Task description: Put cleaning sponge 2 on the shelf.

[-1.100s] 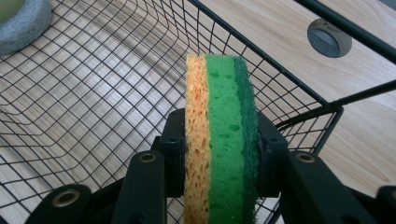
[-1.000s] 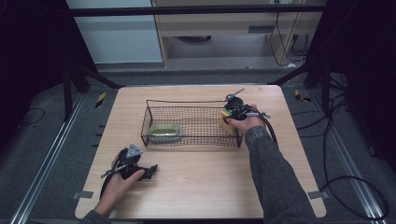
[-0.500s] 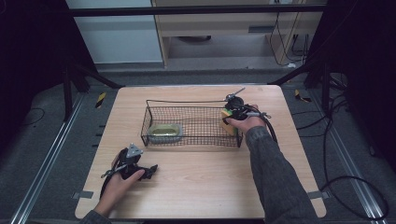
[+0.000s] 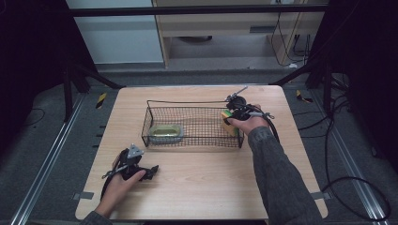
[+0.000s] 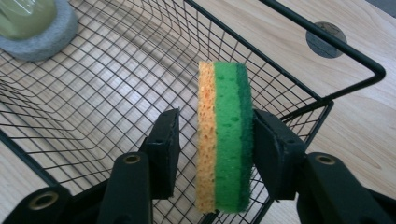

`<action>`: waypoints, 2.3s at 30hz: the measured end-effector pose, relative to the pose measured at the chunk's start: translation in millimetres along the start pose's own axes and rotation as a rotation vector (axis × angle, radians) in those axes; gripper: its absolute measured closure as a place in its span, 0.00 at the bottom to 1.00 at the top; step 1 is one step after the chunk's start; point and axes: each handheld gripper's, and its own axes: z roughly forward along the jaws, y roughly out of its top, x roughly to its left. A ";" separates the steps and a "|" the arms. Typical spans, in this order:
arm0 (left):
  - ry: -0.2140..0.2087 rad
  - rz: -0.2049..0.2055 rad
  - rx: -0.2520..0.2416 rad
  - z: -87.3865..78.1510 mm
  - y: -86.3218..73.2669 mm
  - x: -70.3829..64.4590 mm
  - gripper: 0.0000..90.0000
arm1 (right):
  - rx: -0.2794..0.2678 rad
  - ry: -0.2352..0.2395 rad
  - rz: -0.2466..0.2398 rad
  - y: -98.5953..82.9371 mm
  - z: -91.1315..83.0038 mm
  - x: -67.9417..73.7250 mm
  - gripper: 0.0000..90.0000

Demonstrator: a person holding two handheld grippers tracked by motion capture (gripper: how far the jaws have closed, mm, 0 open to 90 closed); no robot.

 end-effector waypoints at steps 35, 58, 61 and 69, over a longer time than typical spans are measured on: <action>0.000 0.000 0.000 0.0 0.0 0.0 0.00 | -0.060 0.012 0.015 6.8 -12.9 14.1 0.27; 0.000 0.004 0.003 0.0 0.2 0.2 0.00 | -0.097 -0.019 0.077 -6.5 -33.2 4.1 0.07; 0.000 0.004 0.003 0.0 0.2 0.1 0.00 | -0.107 -0.023 0.089 -10.3 -36.4 1.8 0.07; 0.000 0.004 0.003 0.0 0.2 0.2 0.00 | -0.124 -0.038 0.107 -24.1 -46.2 -3.6 0.08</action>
